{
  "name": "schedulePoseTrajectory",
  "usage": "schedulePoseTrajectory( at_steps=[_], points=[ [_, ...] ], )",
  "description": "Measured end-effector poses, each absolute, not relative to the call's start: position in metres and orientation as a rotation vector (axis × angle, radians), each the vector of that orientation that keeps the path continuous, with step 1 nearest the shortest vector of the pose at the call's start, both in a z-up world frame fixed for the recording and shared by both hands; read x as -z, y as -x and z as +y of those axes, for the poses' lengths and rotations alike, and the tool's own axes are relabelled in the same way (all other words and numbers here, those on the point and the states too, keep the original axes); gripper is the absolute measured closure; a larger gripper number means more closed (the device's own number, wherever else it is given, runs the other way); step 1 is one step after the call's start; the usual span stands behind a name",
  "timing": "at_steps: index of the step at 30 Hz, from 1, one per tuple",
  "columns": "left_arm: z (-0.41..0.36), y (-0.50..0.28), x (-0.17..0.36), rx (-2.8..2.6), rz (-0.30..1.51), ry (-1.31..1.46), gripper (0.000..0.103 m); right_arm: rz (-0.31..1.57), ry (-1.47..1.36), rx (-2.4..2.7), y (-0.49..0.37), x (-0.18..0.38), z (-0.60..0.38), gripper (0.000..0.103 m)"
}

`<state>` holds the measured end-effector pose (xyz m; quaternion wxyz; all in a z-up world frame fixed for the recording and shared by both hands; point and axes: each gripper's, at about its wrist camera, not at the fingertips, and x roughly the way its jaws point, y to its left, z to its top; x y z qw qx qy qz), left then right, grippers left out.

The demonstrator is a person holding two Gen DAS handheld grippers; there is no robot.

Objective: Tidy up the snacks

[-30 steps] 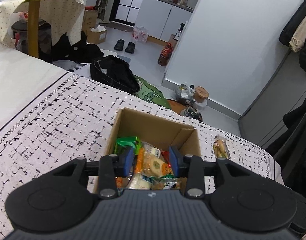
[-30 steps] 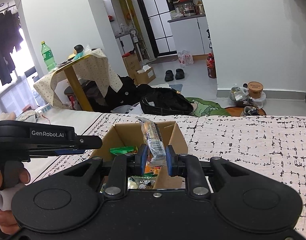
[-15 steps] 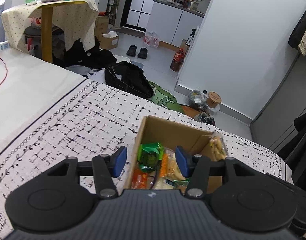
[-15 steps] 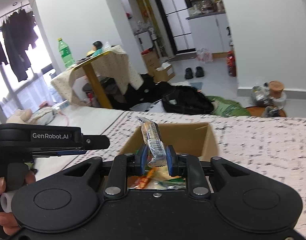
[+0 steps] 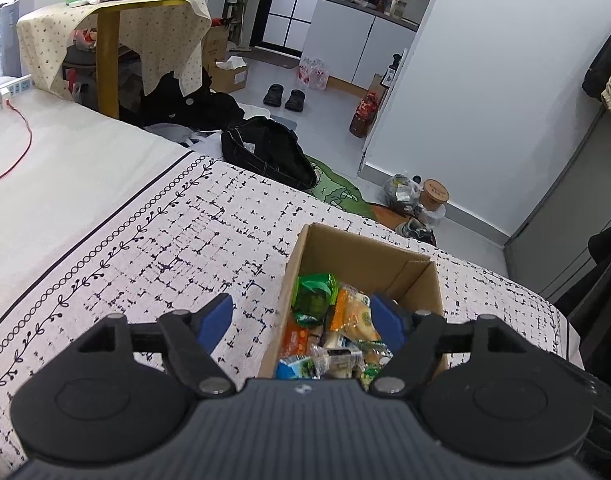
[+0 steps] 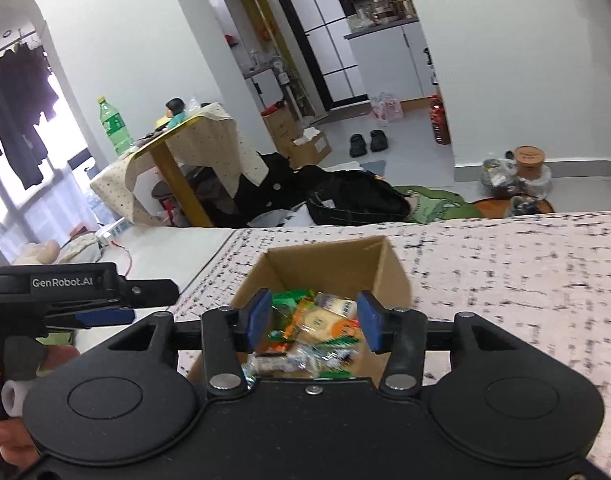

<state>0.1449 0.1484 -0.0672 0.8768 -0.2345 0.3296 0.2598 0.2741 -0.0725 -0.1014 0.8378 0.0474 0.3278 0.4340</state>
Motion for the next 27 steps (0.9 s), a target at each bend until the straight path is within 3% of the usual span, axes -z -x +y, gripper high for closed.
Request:
schedulePoseTrajectory(
  at_steps=[13,20,27],
  points=[
    [0.118,-0.124,0.046,-0.480,0.715,0.439,0.019,0.683,-0.064,-0.855,-0.254,0.066,-0.118,0.039],
    [0.094,-0.113,0.035,-0.416,0.732,0.390,0.013,0.648,-0.073,-0.812,-0.238,0.042,-0.149,0.021],
    [0.074,-0.095,0.022,-0.360,0.718,0.350,0.000,0.626,-0.087,-0.784,-0.221,0.026,-0.178,0.007]
  ],
)
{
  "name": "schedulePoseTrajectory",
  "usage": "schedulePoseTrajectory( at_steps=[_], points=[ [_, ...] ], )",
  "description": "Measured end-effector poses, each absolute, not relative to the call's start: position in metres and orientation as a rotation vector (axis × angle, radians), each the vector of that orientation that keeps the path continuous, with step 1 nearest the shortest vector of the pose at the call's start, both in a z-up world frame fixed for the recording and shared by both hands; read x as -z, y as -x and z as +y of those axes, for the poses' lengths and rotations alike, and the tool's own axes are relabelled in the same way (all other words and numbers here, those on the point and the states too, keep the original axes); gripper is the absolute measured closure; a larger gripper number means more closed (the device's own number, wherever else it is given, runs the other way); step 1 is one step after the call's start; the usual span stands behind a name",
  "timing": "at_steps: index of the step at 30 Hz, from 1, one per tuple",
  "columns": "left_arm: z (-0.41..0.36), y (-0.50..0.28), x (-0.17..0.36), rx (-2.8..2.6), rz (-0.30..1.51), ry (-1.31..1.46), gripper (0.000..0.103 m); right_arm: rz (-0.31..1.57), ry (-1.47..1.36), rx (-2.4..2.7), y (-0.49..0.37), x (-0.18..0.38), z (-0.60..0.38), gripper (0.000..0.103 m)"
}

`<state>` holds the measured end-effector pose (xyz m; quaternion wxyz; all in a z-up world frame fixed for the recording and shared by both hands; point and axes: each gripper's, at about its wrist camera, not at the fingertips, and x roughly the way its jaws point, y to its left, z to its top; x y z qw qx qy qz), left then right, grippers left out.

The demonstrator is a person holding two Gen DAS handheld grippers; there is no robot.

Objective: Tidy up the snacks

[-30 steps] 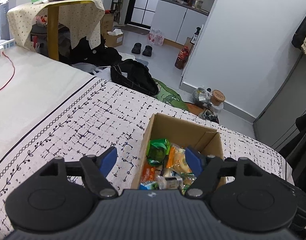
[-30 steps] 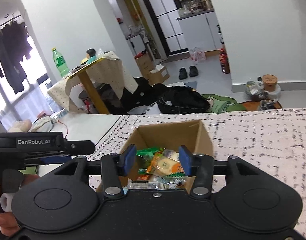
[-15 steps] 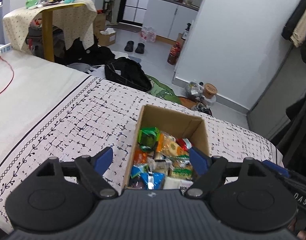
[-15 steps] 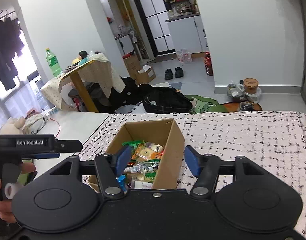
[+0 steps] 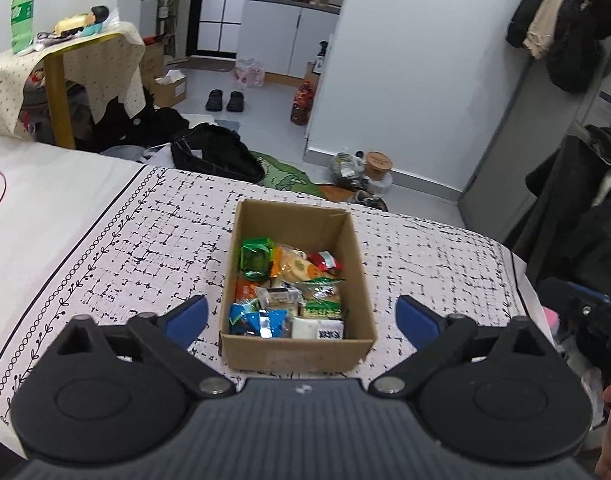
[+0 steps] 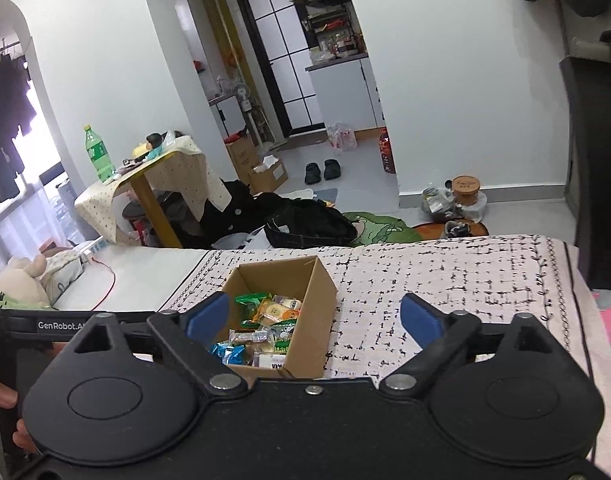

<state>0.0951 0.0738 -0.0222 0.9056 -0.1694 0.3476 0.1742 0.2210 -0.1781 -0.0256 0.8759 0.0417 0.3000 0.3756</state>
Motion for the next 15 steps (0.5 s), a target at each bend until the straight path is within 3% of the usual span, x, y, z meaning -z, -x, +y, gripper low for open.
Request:
schedulePoseTrajectory(
  at_steps=[3,15],
  points=[
    [0.068,-0.086,0.017,-0.344,0.709,0.342,0.000,0.620,-0.090,-0.779,-0.213,0.021,-0.186,0.000],
    [0.049,-0.055,-0.010,-0.263,0.705,0.313,0.000,0.633,-0.111,-0.746,-0.183,0.010,-0.219,0.000]
  ],
)
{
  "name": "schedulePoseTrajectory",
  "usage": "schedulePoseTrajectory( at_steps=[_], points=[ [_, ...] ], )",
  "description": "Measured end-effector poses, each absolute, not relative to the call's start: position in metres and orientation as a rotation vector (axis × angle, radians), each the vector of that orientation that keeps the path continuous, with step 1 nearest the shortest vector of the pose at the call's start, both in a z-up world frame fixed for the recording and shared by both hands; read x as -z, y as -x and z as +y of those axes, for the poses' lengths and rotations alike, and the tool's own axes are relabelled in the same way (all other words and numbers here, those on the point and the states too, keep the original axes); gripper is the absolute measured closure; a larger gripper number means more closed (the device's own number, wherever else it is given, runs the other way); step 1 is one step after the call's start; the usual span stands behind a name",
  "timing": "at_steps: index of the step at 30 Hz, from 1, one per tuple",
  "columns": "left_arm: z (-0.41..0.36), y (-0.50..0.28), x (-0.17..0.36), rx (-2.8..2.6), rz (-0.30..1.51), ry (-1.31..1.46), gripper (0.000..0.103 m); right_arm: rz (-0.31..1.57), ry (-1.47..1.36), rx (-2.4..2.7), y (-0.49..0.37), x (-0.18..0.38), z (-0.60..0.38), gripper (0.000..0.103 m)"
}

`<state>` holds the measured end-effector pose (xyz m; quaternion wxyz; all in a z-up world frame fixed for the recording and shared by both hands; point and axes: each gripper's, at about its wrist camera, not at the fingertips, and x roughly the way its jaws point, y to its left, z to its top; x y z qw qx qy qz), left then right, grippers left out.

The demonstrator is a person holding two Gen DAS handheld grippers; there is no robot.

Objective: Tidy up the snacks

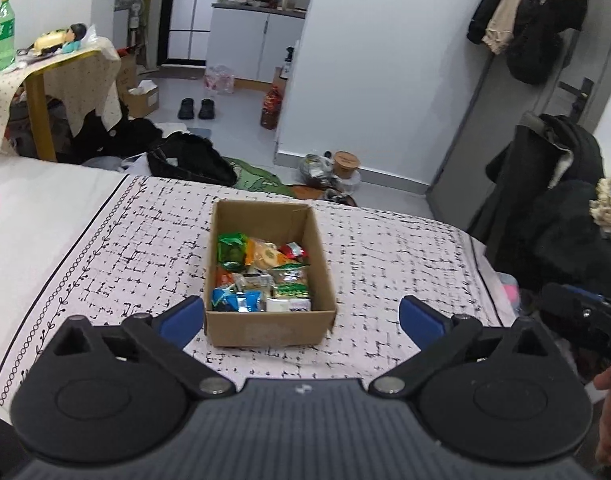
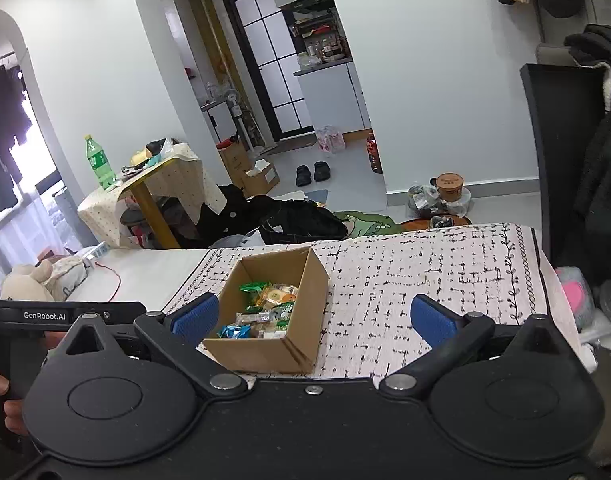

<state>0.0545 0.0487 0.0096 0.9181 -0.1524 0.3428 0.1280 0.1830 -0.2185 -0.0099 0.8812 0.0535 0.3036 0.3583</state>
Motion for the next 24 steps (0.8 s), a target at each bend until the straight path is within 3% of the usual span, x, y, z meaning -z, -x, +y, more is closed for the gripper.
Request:
schedulePoseTrajectory(
  at_steps=[24],
  points=[
    [0.033,0.008,-0.038,-0.212,0.668,0.223,0.000,0.670,-0.086,-0.733,-0.120,-0.005,-0.227,0.000]
  ],
)
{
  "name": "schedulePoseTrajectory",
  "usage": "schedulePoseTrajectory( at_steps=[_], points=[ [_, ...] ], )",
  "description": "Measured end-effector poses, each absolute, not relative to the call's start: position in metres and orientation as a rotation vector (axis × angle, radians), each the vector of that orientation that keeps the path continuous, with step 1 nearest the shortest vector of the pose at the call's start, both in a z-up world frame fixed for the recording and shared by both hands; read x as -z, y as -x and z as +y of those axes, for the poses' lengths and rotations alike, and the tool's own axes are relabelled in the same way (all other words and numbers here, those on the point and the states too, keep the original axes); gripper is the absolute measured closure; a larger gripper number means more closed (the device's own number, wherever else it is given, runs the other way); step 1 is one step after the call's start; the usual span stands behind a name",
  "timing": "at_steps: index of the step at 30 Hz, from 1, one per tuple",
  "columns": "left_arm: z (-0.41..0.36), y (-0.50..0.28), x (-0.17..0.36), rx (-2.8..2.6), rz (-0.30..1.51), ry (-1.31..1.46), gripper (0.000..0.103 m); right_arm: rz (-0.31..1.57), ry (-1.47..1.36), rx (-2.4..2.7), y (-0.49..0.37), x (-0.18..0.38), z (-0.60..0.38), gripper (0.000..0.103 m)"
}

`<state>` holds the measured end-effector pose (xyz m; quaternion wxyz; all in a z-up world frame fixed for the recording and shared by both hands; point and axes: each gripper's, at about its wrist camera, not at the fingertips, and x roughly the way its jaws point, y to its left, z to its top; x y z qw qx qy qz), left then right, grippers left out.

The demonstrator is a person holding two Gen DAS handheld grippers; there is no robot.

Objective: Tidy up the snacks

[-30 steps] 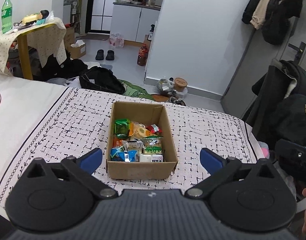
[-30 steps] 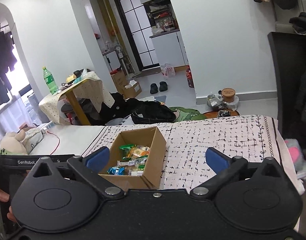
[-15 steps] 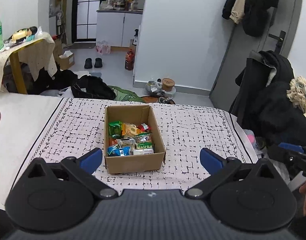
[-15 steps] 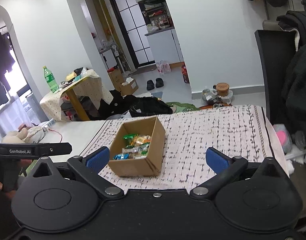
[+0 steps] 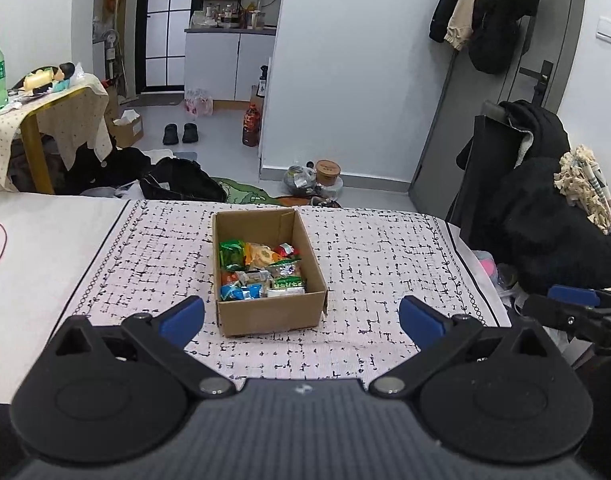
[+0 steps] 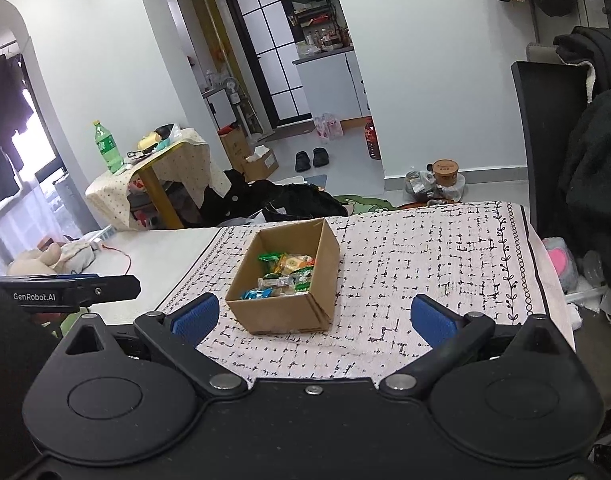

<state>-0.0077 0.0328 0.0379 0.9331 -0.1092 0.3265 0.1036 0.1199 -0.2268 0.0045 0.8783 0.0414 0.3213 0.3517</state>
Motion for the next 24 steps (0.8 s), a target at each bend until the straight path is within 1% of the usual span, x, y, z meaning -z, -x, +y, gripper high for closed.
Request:
schedulePoseTrajectory(
  at_steps=[6,24],
  points=[
    [0.029,0.019,-0.043,-0.216,0.657,0.224,0.000,0.690,-0.087,-0.711,-0.114,-0.008,-0.229,0.000],
    [0.024,0.035,-0.047,-0.197,0.638,0.207,0.000,0.668,-0.053,-0.666,-0.102,-0.017,-0.231,0.000]
  ],
)
